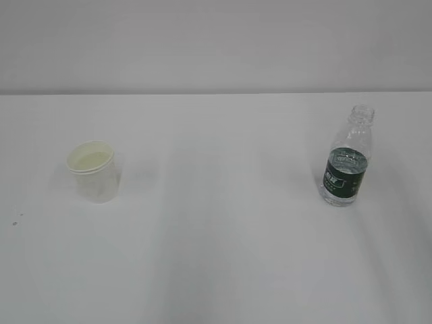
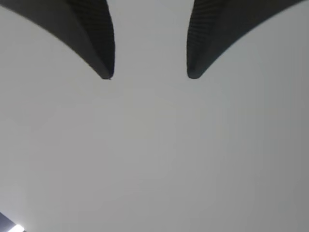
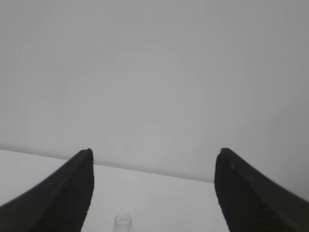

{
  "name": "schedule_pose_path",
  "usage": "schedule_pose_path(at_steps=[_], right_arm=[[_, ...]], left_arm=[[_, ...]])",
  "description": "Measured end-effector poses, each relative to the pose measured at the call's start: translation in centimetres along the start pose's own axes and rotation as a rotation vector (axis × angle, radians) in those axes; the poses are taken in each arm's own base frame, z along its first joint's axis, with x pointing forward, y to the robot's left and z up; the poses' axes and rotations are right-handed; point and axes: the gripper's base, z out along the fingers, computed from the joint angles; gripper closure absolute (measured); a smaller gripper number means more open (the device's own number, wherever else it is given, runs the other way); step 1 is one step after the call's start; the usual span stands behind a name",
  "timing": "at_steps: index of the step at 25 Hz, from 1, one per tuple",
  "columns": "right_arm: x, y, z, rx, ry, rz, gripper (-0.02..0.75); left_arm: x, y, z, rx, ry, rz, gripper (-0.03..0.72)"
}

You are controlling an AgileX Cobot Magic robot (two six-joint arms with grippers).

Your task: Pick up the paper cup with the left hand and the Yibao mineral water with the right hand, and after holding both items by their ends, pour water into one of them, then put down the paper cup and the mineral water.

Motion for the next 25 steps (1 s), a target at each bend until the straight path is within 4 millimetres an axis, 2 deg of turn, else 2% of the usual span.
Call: schedule_pose_path(at_steps=[8, 17, 25], right_arm=[[0.2, 0.0, -0.5, -0.002, 0.024, 0.0, 0.149], [-0.7, -0.7, -3.2, 0.058, 0.044, -0.073, 0.149], [-1.4, -1.0, -4.4, 0.076, 0.091, -0.08, 0.149]], left_arm=[[0.2, 0.4, -0.2, -0.061, 0.044, 0.032, 0.342], [0.8, 0.5, -0.2, -0.065, 0.114, 0.106, 0.343], [1.4, 0.7, -0.3, -0.075, 0.185, 0.165, 0.342]])
